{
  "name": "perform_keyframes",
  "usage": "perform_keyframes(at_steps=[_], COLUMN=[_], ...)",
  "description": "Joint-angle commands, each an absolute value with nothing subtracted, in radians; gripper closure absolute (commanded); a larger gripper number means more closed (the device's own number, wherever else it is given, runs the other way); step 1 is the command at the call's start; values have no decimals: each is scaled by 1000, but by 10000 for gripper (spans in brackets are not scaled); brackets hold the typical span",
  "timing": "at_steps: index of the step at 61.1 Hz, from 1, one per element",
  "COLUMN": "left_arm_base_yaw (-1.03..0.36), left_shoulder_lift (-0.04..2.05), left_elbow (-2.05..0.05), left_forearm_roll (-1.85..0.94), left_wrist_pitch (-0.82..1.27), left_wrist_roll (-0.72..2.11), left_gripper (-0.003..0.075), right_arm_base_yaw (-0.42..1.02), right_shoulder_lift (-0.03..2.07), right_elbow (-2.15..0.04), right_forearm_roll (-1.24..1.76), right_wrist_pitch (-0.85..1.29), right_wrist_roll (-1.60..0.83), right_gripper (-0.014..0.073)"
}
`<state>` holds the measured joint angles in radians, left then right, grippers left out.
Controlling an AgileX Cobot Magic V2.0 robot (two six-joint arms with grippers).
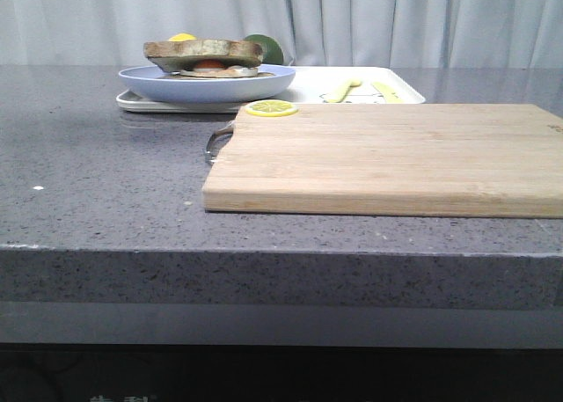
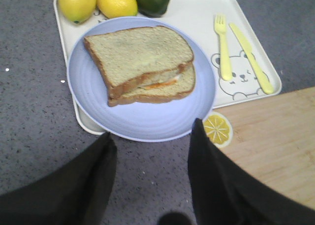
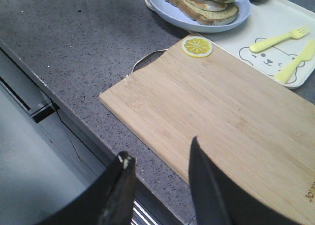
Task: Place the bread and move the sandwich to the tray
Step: 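Release the plate and raise the left gripper away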
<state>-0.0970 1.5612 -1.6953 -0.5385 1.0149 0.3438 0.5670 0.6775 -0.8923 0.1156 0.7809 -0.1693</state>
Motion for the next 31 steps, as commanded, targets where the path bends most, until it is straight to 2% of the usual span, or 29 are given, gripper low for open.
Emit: perform_keyframes(at_steps=[1, 20, 24, 31], left_arm_base_yaw=[-135, -362, -410, -466], left_shoulder_lift=[1440, 1207, 1170, 1095], left_elbow=[-1618, -1220, -1151, -1045], left_forearm_roll=[-573, -518, -462, -338], left_wrist_pitch=[927, 841, 826, 816], left_wrist_roll=[388, 450, 447, 353], left_gripper=[374, 377, 400, 485], right_arm_base_yaw=[561, 561, 561, 561], right_shoulder_lift=[677, 677, 677, 677], right_elbow=[-920, -920, -920, -920], right_forearm_roll=[109, 109, 109, 109], right_wrist_pitch=[711, 711, 711, 711], right_wrist_roll=[-172, -172, -172, -172], right_gripper=[296, 296, 296, 296])
